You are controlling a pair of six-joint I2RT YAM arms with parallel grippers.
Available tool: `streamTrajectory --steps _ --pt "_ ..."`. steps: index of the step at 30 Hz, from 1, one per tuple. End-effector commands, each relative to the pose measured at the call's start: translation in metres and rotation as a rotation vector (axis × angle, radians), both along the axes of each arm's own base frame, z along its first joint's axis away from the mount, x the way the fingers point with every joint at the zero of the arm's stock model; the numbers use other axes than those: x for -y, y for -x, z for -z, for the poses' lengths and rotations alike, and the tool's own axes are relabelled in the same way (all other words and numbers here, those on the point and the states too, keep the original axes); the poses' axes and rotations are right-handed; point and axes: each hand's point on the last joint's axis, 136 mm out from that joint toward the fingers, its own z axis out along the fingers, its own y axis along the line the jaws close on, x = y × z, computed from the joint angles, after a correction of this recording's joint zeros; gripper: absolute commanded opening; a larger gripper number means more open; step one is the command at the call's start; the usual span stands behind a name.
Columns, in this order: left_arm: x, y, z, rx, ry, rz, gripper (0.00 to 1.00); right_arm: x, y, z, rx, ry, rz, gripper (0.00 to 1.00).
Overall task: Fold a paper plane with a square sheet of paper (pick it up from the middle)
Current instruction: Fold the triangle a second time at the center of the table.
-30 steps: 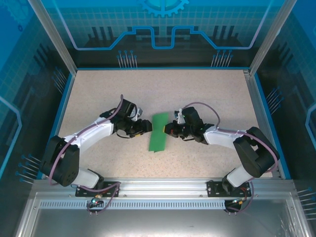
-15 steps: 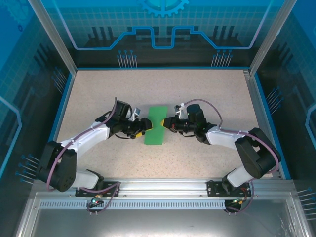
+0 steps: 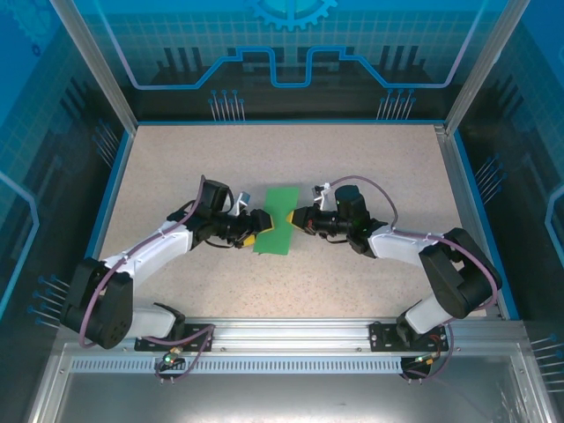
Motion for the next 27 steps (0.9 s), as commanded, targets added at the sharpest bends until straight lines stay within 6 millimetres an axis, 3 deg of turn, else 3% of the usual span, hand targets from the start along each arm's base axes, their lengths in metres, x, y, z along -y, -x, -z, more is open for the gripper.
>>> streamTrajectory --steps 1,9,27 --pt "-0.005 0.002 -0.004 0.002 -0.032 0.011 0.71 0.004 -0.001 -0.008 0.032 -0.009 -0.006 0.03" --pt "-0.011 0.005 -0.004 -0.004 -0.063 0.013 0.72 0.007 -0.002 -0.01 0.036 -0.006 -0.001 0.03" --pt "-0.002 0.015 -0.008 -0.055 0.038 0.024 0.72 0.005 -0.002 -0.012 0.038 -0.025 -0.005 0.03"
